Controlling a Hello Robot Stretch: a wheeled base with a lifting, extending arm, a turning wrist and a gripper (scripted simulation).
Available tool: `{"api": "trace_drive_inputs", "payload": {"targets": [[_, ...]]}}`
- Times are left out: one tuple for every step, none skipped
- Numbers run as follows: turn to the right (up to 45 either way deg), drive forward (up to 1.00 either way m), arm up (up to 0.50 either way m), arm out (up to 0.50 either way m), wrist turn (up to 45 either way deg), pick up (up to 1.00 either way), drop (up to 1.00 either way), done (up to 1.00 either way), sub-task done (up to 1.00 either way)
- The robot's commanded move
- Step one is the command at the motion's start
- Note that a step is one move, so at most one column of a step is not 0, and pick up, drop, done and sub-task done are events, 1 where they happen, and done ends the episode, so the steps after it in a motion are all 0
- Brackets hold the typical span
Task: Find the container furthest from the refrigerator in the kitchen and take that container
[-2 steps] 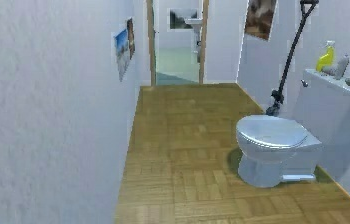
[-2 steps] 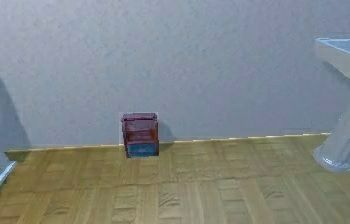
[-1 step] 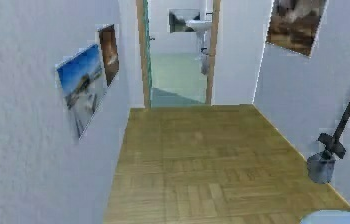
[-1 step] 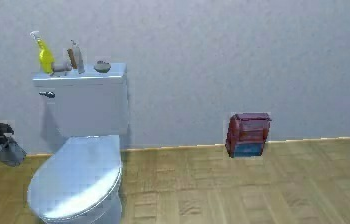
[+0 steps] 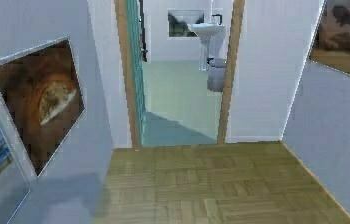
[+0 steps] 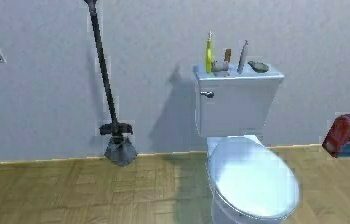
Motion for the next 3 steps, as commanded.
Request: {"api": "trace_drive_inputs", "payload": {"targets": [[0.0, 1.0, 0.0, 0.0, 0.0, 0.0, 0.0, 0.0, 0.0], [3.0, 0.0, 0.0, 0.0, 0.0, 0.0, 0.0, 0.0, 0.0], [0.0, 1.0, 0.0, 0.0, 0.0, 0.0, 0.0, 0.0, 0.0]]}}
